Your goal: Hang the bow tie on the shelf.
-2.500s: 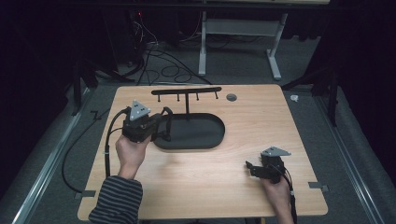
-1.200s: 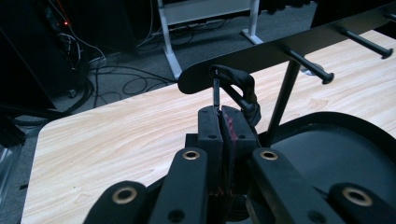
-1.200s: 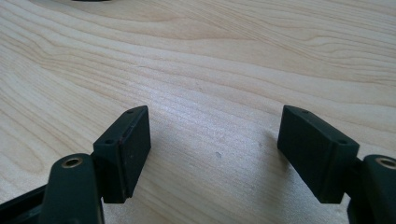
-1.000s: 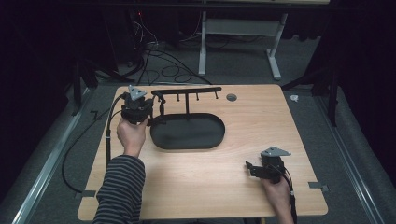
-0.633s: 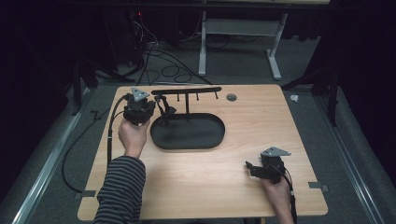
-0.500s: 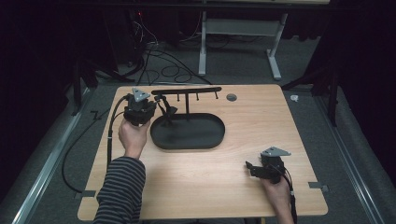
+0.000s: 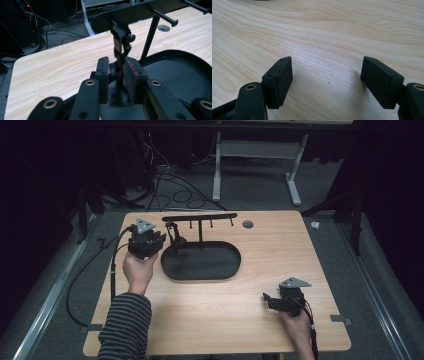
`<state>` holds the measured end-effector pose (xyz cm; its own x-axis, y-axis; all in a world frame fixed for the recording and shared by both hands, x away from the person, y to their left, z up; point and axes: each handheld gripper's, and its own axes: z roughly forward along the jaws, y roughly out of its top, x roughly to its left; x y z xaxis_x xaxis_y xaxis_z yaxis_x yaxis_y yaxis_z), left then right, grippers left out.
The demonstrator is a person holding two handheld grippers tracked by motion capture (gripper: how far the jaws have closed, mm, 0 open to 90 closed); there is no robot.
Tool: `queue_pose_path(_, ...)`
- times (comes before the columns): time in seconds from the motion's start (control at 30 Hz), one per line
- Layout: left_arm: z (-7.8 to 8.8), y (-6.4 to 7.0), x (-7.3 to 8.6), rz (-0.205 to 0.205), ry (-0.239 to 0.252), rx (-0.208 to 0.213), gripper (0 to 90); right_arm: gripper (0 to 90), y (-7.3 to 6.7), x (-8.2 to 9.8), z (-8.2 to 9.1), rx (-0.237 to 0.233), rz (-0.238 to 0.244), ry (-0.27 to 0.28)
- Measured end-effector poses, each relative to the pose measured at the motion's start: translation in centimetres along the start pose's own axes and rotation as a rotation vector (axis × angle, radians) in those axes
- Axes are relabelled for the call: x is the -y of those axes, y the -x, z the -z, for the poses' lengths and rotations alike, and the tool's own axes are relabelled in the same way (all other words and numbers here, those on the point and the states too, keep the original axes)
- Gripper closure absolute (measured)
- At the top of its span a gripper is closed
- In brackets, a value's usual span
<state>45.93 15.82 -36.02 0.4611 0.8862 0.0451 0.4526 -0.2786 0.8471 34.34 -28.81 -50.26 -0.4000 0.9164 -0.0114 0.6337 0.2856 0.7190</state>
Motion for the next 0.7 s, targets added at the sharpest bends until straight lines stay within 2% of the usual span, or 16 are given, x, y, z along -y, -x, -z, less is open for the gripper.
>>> queue_pose_path(0.2,1.1,-0.4,0.1,0.011,0.022,0.020,69.6,26.9,0.0,0.0,0.0,0.000,0.000,0.000)
queue_pose_path(0.7,2.4,-1.0,1.0,0.033,0.045,0.051,61.4,27.0,0.0,0.0,0.0,0.000,-0.001,0.000)
